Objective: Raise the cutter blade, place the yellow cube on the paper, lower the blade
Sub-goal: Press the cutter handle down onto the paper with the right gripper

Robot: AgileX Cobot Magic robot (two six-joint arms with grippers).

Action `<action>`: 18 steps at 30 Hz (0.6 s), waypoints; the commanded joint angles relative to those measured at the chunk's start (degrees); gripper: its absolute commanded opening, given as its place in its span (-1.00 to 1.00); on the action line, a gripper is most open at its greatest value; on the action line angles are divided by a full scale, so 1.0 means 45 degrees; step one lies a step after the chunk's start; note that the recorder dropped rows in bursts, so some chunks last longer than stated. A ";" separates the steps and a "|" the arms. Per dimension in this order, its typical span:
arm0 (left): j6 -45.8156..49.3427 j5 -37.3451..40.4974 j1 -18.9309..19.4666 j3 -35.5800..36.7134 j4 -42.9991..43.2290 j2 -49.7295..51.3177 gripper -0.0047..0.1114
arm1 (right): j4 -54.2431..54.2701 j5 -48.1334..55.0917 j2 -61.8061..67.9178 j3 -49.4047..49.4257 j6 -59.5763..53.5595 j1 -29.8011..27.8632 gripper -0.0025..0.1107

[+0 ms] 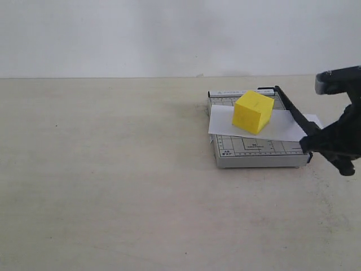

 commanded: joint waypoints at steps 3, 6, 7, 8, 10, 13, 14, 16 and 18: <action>-0.0112 -0.0092 0.0042 0.0051 0.0047 -0.0094 -0.84 | 0.1051 -0.1443 0.0565 0.2128 -0.0594 0.0121 -0.96; -0.0112 -0.0118 0.0042 0.0051 0.0054 -0.0094 -0.84 | 0.1126 -0.1758 0.0868 0.2299 -0.0594 0.0121 -0.96; -0.0112 -0.0118 0.0042 0.0051 0.0054 -0.0094 -0.84 | 0.1126 -0.1787 0.0866 0.2299 -0.0594 0.0121 -0.96; -0.0112 -0.0118 0.0042 0.0051 0.0054 -0.0094 -0.84 | 0.1126 -0.1809 0.0866 0.2299 -0.0594 0.0121 -0.95; -0.0112 -0.0118 0.0042 0.0051 0.0054 -0.0094 -0.84 | 0.1126 -0.1742 0.0778 0.2255 -0.0594 0.0121 -0.87; -0.0112 -0.0115 0.0042 0.0051 0.0078 -0.0094 -0.84 | 0.1126 -0.1742 0.0523 0.2255 -0.0594 0.0121 -0.53; -0.0112 -0.0115 0.0042 0.0051 0.0078 -0.0094 -0.84 | 0.1126 -0.1715 0.0423 0.2255 -0.0594 0.0121 -0.38; -0.0112 -0.0115 0.0042 0.0051 0.0078 -0.0094 -0.84 | 0.1126 -0.1523 0.0169 0.2255 -0.0572 0.0121 -0.17; -0.0112 -0.0115 0.0042 0.0051 0.0078 -0.0094 -0.84 | 0.1126 -0.1160 -0.0108 0.2247 -0.0572 0.0121 -0.10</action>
